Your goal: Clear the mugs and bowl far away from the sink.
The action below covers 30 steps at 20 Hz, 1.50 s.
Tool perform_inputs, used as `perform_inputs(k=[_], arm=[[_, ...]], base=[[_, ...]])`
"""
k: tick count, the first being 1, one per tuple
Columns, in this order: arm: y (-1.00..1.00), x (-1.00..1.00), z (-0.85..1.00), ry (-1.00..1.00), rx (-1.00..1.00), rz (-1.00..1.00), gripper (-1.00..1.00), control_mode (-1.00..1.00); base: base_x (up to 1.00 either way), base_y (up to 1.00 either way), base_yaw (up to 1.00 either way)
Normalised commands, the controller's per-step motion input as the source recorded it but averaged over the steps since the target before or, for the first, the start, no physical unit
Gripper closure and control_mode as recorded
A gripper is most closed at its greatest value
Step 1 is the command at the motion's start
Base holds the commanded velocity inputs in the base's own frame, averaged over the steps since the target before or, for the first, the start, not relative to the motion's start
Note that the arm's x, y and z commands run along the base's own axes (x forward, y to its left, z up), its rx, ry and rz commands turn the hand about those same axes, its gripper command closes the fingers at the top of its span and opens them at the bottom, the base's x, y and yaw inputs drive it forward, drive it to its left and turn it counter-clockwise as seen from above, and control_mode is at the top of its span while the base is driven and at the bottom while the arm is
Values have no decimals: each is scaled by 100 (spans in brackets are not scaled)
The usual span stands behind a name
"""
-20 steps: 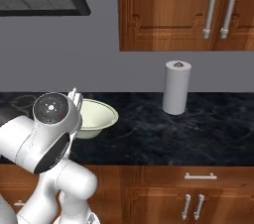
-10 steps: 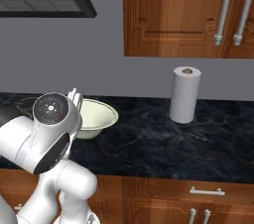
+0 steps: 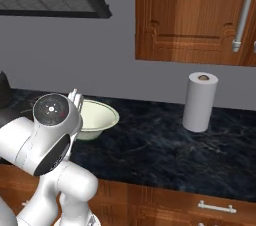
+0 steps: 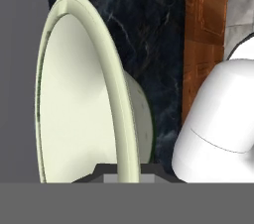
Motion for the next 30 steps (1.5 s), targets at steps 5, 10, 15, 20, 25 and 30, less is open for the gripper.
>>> perform_inputs(k=[5, 10, 15, 20, 25, 30], arm=[[0, 0, 0, 0, 0, 0, 100, 100], [-8, 33, -22, 8, 0, 5, 100, -100], [0, 69, -27, 4, 0, 0, 100, -100], [0, 66, -21, 0, 0, 0, 100, -100], [-2, 52, -29, 0, 0, 0, 100, -100], [-9, 42, -36, 4, 0, 0, 100, -100]], base=[[31, -3, 22], [7, 0, 4], [0, 0, 0], [0, 0, 0], [0, 0, 0], [0, 0, 0]])
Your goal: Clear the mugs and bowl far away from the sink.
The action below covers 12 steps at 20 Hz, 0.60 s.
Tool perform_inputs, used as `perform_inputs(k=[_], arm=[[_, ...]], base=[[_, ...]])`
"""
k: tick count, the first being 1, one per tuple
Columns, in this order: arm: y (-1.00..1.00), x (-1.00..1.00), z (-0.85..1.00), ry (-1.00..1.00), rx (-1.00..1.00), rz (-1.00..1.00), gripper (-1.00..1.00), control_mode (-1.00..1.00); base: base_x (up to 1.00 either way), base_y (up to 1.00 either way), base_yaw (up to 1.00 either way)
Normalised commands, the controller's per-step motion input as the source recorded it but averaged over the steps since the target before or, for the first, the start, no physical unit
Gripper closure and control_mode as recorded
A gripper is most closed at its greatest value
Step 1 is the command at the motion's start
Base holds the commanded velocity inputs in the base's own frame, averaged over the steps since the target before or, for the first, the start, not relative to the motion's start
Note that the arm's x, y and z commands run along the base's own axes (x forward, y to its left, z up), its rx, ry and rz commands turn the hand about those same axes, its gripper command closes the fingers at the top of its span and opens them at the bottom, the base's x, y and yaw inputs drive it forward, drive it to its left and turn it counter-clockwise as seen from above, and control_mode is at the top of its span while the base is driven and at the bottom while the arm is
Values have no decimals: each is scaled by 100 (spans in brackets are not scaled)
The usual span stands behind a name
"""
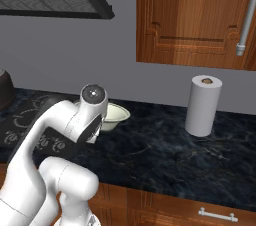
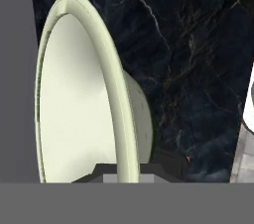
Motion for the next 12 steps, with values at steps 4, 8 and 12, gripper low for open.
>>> perform_inputs(k=[4, 8, 12], arm=[[-10, 42, -40, 3, 0, 0, 100, -100], [-8, 40, -31, 0, 0, 1, 100, -100], [-9, 34, -34, 0, 0, 3, 100, -100]], base=[[0, 0, 0], [0, 0, 0], [0, 0, 0]])
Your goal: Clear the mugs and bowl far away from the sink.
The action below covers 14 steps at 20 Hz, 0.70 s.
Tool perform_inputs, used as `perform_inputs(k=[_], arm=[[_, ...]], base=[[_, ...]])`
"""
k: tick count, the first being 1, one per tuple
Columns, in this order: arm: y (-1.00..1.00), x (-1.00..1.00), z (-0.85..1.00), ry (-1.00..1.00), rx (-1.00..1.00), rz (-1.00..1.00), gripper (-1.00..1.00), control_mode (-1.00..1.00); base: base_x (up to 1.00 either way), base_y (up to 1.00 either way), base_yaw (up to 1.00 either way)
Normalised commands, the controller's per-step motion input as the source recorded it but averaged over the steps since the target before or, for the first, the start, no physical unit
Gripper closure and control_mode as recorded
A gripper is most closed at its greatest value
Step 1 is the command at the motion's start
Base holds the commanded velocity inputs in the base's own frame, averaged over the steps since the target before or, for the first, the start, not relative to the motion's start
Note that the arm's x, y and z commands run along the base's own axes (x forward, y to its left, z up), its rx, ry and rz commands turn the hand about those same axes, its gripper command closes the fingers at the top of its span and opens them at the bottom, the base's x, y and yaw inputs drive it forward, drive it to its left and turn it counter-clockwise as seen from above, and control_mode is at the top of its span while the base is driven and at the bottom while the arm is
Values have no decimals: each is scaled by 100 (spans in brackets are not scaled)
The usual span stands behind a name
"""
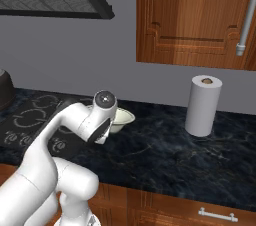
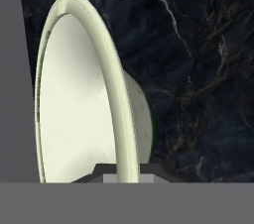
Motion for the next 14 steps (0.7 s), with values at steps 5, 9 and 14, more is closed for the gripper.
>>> perform_inputs(k=[5, 9, 14], arm=[[-15, 27, -47, 0, 0, 4, 100, -100], [-12, 25, -54, 1, 0, 3, 100, -100], [-7, 19, -56, 1, 0, 3, 100, -100]], base=[[0, 0, 0], [0, 0, 0], [0, 0, 0]])
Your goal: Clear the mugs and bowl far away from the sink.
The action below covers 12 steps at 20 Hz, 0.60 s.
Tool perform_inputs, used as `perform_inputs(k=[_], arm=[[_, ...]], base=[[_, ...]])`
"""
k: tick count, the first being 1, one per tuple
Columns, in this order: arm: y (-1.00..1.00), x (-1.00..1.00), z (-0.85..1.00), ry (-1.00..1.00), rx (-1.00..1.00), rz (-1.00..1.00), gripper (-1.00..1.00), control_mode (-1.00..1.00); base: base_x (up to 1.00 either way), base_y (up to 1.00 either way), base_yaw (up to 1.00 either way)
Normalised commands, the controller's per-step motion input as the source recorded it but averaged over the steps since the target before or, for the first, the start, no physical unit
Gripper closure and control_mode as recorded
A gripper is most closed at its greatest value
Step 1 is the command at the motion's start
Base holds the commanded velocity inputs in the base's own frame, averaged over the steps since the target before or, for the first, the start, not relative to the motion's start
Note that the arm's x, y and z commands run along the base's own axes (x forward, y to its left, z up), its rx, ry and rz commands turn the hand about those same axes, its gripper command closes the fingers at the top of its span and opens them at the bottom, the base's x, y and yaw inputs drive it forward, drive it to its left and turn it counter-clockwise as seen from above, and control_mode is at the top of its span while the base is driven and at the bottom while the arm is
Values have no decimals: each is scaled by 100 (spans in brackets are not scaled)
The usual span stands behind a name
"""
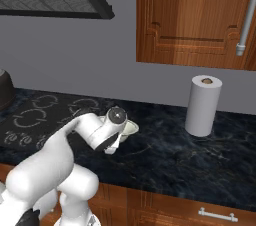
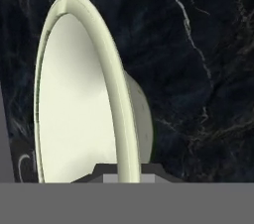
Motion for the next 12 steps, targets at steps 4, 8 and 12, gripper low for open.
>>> perform_inputs(k=[4, 8, 12], arm=[[-4, 23, -58, 4, 0, 4, 100, -100], [-1, 16, -69, 8, 0, 4, 100, -100], [0, 2, -76, 9, 0, 2, -100, -100]], base=[[0, 0, 0], [0, 0, 0], [0, 0, 0]])
